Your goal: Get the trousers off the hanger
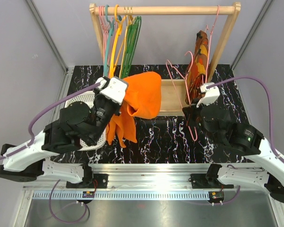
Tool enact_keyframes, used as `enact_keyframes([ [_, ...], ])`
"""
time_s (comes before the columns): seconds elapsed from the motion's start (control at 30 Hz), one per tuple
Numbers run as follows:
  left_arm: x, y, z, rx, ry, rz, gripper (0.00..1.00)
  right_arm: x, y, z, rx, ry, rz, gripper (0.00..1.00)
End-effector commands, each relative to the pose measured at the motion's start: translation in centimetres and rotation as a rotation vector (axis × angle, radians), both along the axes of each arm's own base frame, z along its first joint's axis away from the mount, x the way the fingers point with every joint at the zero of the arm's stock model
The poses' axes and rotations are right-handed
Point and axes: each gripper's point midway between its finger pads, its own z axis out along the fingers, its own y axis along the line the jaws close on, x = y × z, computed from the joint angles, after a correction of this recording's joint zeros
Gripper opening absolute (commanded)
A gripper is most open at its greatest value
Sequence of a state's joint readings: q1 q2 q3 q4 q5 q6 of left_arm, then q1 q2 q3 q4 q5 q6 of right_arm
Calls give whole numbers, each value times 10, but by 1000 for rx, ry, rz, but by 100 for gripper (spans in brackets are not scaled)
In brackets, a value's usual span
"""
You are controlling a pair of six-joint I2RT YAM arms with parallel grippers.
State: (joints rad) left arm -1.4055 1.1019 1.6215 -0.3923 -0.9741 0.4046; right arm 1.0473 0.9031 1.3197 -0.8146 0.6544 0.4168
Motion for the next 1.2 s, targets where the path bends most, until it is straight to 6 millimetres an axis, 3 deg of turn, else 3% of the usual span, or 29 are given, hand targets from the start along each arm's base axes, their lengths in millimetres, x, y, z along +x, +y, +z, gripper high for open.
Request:
enact_keyframes([
  [0.0,-9,39,11,-33,12,-30,0,6,-14,16,-16,-48,-65,0],
  [0.3,-15,97,-41,-21,52,27,0,13,-16,28,-51,-74,-92,0],
  [0.33,-14,115,-42,-45,48,77,0,14,-15,28,-56,-74,-96,0],
  [0.43,-10,140,-55,-39,37,195,0,15,-12,33,-48,-80,-87,0],
  [0.67,-8,186,-55,-141,-38,358,0,15,-1,39,-17,-78,-60,0],
  [1.0,-10,212,-68,-124,-96,427,0,15,14,45,34,-76,-14,0],
  [1.17,-8,201,-57,-66,-176,386,0,16,24,46,40,-67,10,0],
])
